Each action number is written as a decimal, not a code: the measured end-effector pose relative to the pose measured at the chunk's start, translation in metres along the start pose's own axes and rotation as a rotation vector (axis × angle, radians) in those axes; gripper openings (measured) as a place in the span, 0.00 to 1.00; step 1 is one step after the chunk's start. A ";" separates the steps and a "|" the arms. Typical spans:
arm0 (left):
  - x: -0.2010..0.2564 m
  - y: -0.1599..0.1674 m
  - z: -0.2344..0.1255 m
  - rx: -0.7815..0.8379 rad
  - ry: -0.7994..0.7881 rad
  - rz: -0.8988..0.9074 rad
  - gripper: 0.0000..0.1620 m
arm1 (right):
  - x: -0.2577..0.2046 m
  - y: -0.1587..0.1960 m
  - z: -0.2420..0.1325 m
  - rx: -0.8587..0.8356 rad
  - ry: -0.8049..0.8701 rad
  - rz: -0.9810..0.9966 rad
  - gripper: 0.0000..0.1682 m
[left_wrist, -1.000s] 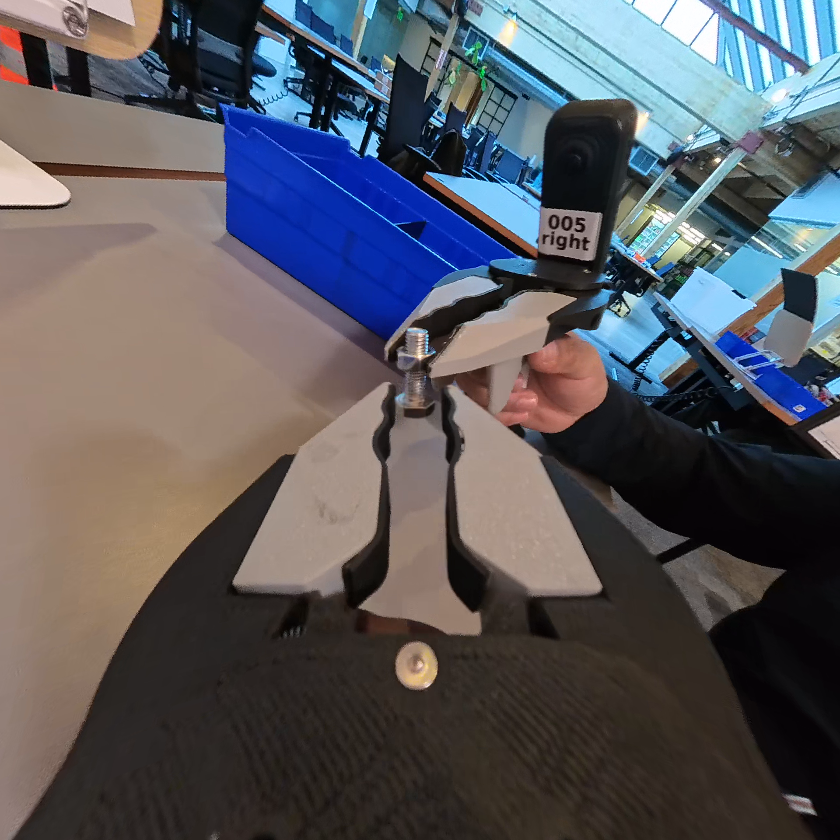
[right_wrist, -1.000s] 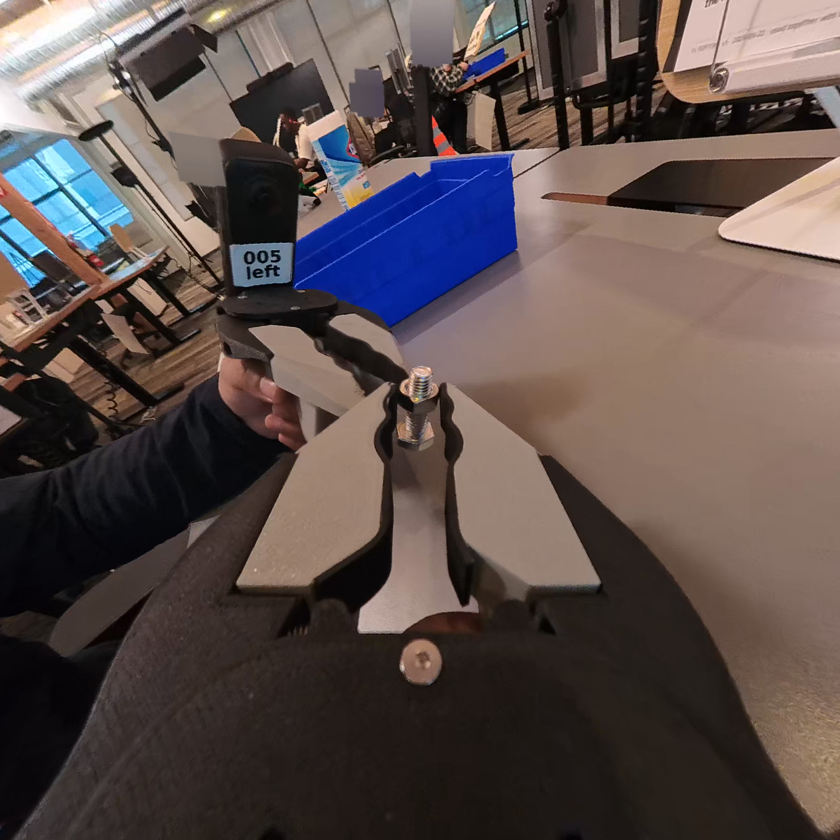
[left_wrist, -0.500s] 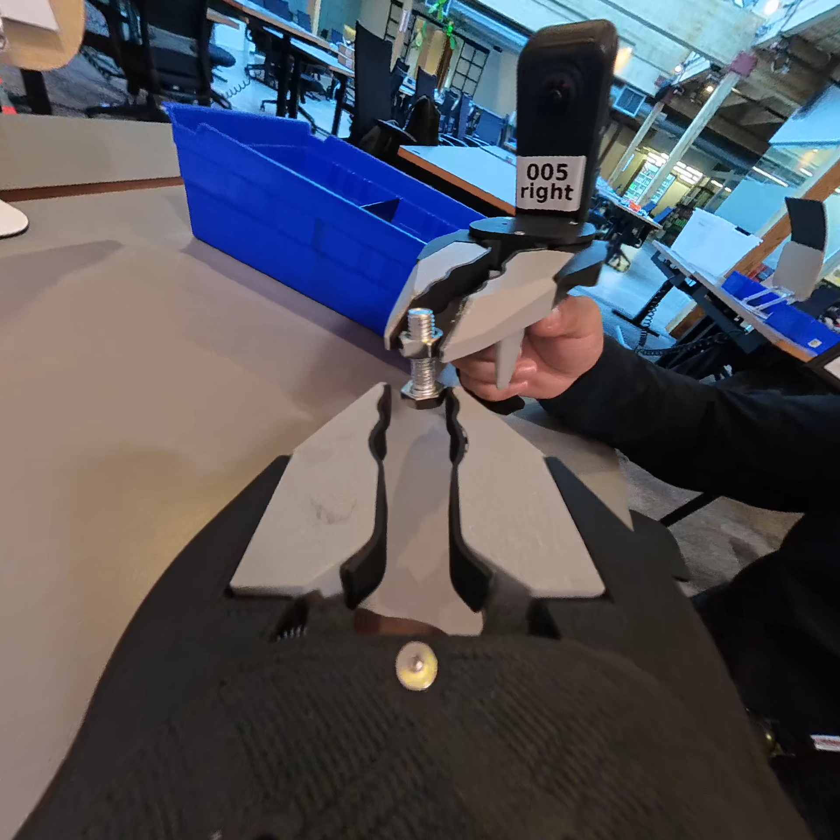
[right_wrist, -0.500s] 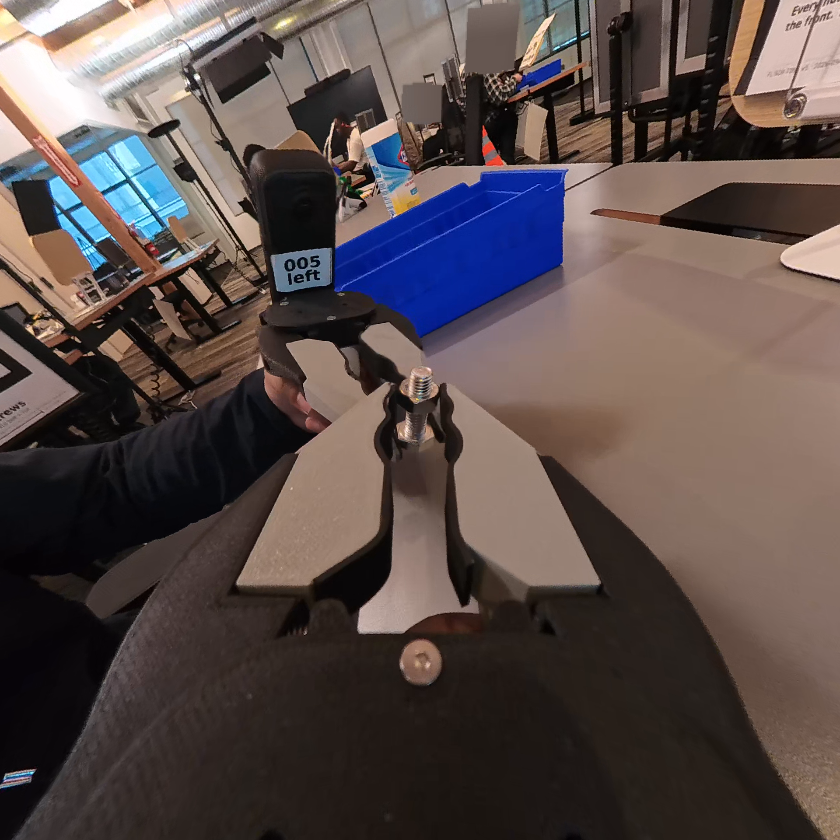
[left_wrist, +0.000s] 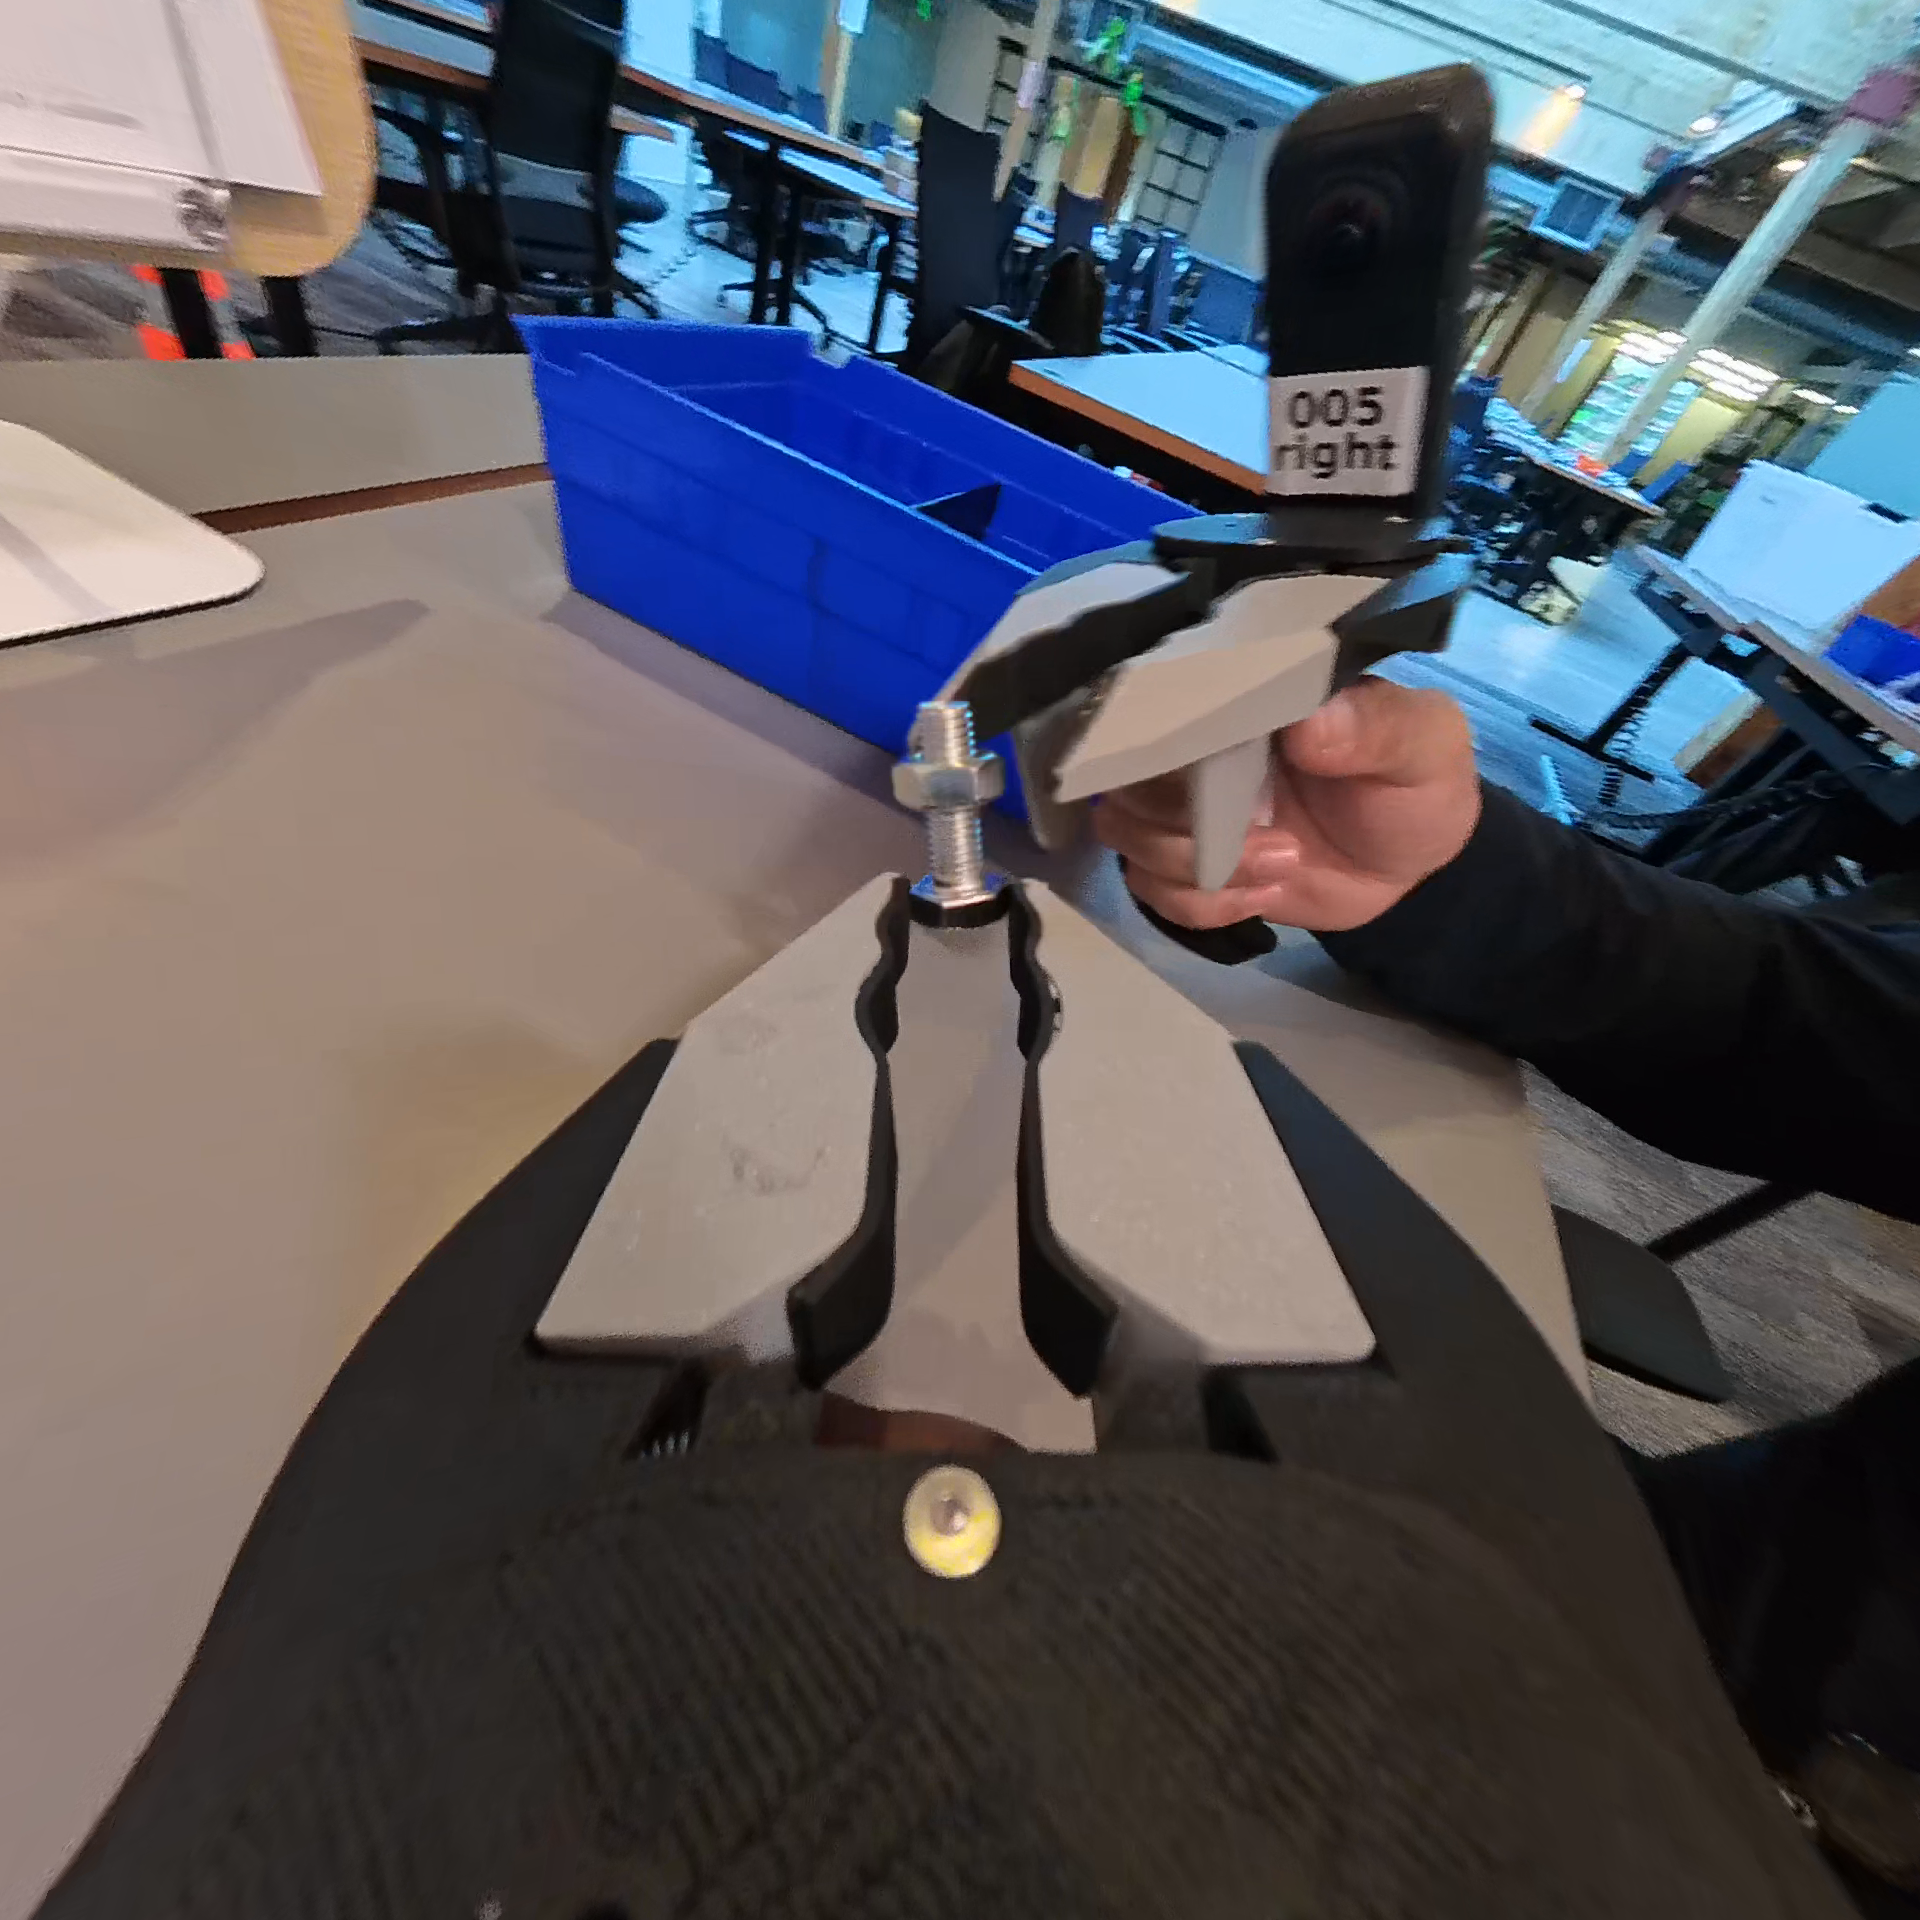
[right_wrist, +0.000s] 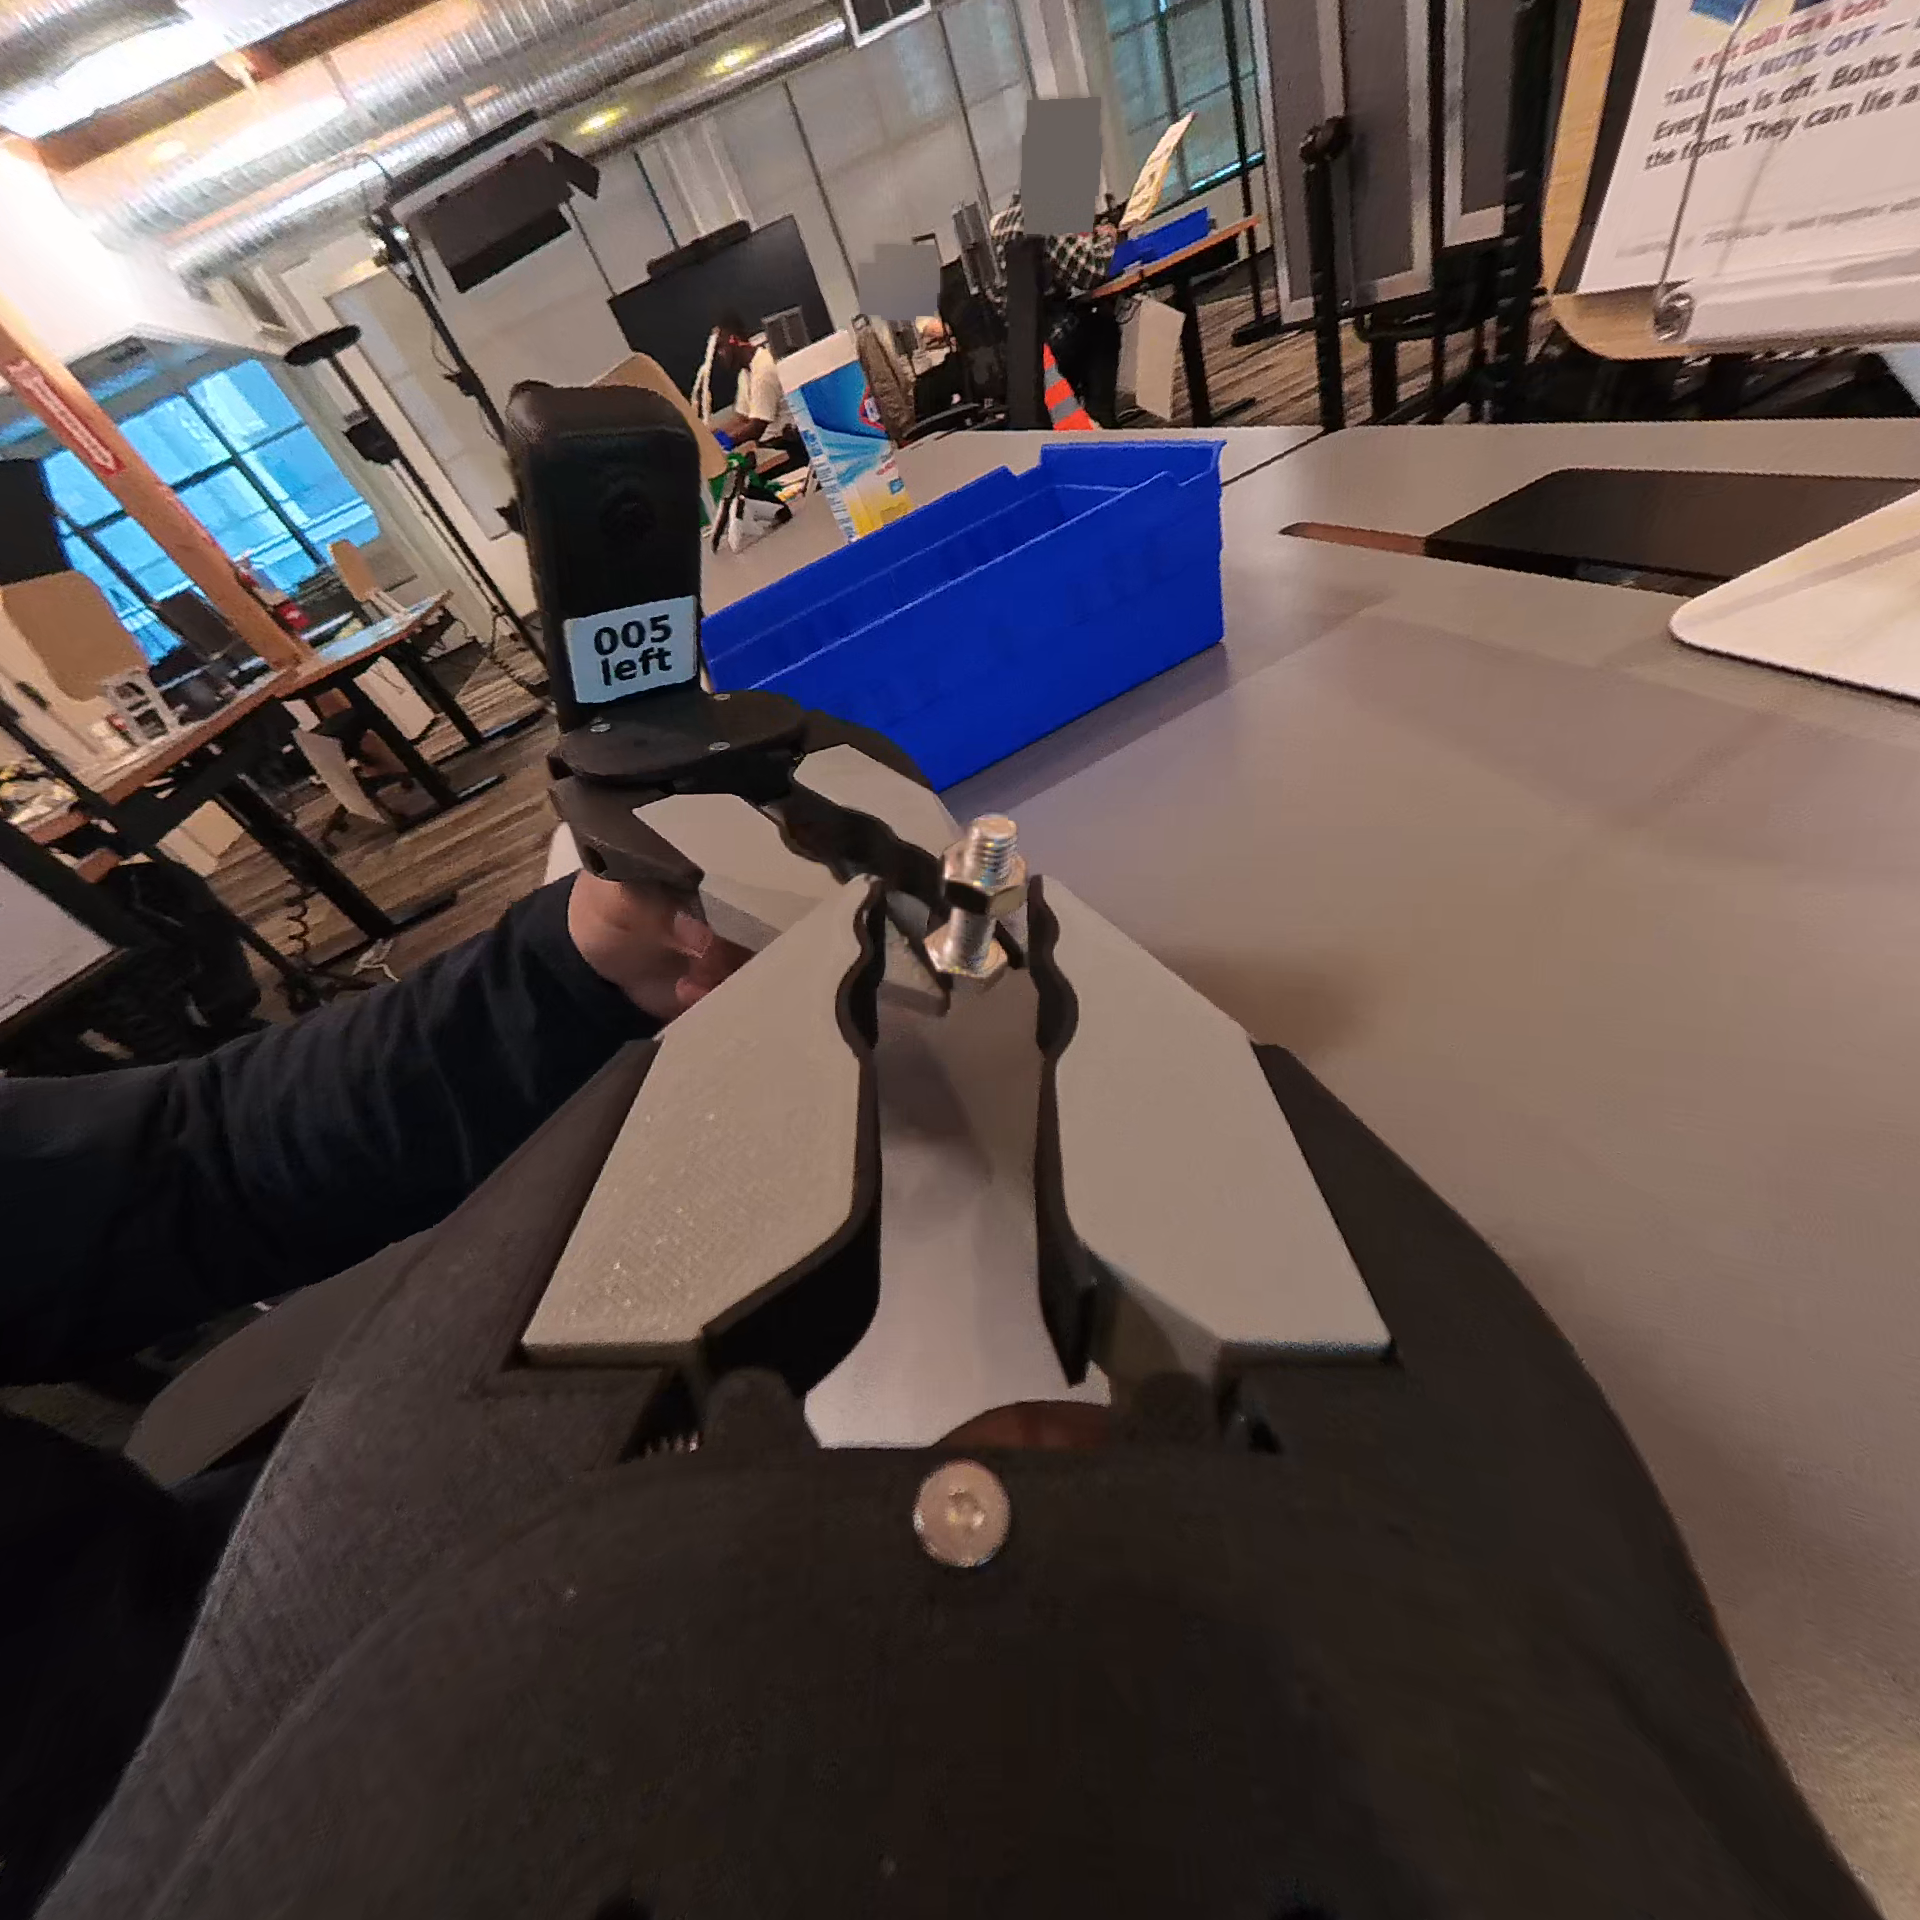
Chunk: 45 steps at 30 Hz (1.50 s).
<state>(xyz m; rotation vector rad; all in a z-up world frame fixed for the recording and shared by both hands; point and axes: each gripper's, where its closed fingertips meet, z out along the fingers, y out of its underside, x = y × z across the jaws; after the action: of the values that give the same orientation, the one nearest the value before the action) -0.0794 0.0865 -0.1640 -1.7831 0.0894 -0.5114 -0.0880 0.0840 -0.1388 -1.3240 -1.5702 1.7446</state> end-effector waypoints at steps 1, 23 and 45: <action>-0.004 0.000 -0.001 -0.001 -0.019 -0.006 0.10 | 0.001 0.000 0.000 0.000 0.009 -0.008 0.16; -0.013 -0.010 -0.007 0.070 -0.020 -0.094 0.10 | 0.002 -0.005 -0.001 0.039 0.013 0.014 0.17; -0.005 -0.001 0.003 0.027 -0.010 -0.078 0.10 | 0.001 -0.002 0.002 0.018 0.023 -0.013 0.14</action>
<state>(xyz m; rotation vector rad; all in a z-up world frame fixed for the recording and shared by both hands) -0.0828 0.0906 -0.1646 -1.7676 0.0066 -0.5570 -0.0908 0.0842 -0.1380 -1.3176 -1.5435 1.7257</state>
